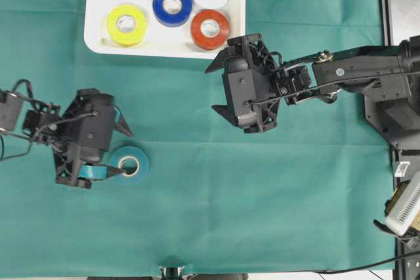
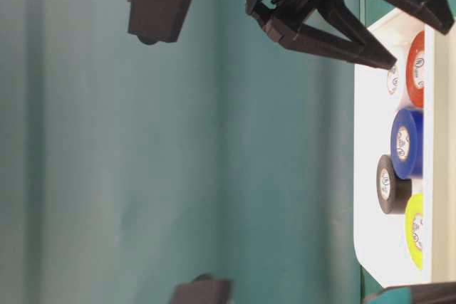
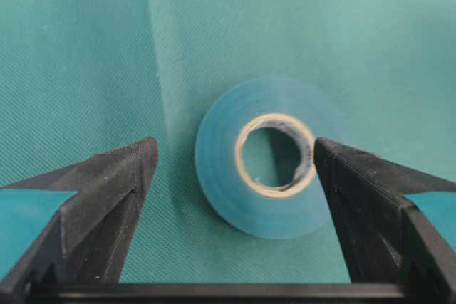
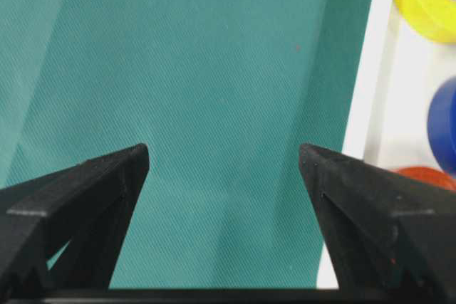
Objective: Put the tape alternately from left to right into the white case.
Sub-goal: 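Move the left gripper over the teal tape roll and grasp it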
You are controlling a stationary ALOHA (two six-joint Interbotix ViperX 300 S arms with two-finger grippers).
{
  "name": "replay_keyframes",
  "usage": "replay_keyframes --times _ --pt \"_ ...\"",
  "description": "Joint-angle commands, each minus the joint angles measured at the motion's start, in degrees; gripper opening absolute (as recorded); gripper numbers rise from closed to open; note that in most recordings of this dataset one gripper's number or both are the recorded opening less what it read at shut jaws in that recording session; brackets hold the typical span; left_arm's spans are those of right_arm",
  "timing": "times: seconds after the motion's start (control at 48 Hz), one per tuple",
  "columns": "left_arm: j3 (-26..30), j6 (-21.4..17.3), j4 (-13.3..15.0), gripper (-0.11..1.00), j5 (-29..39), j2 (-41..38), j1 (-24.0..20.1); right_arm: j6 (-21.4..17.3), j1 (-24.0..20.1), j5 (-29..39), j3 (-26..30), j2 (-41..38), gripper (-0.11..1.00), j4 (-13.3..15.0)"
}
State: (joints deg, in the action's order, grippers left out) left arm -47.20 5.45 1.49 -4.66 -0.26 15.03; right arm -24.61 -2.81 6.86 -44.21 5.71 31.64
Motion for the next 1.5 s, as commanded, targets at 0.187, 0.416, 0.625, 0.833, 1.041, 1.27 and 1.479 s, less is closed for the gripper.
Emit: replay_keyframes --times 0.187,0.416,0.625,0.833,1.041,1.27,1.479 --pt "1.4 0.1 0.1 0.92 0.4 -1.8 -1.9 -0.1 -0.2 -1.1 0.4 0.4 0.76 -0.2" --pt "1.8 0.1 0.1 0.92 0.4 -3.8 -2.4 -0.1 -0.1 -0.9 0.4 0.4 0.76 -0.2" --pt "2.7 0.1 0.2 0.92 0.4 -5.4 -2.4 -0.1 -0.2 -0.9 0.4 0.4 0.76 -0.2" --pt "3.4 0.2 0.1 0.92 2.5 -6.7 -2.3 -0.1 -0.1 -0.8 0.4 0.4 0.76 -0.2" --pt "4.4 0.2 0.1 0.92 5.3 -6.7 -2.3 -0.1 -0.1 -1.0 0.4 0.4 0.76 -0.2" --pt "4.5 -0.1 0.1 0.87 5.3 -6.6 -2.3 -0.1 -0.1 -1.0 0.4 0.4 0.76 -0.2" --pt "4.4 -0.3 0.0 0.35 5.3 -6.4 -2.3 -0.1 -0.1 -1.0 0.4 0.4 0.76 -0.2"
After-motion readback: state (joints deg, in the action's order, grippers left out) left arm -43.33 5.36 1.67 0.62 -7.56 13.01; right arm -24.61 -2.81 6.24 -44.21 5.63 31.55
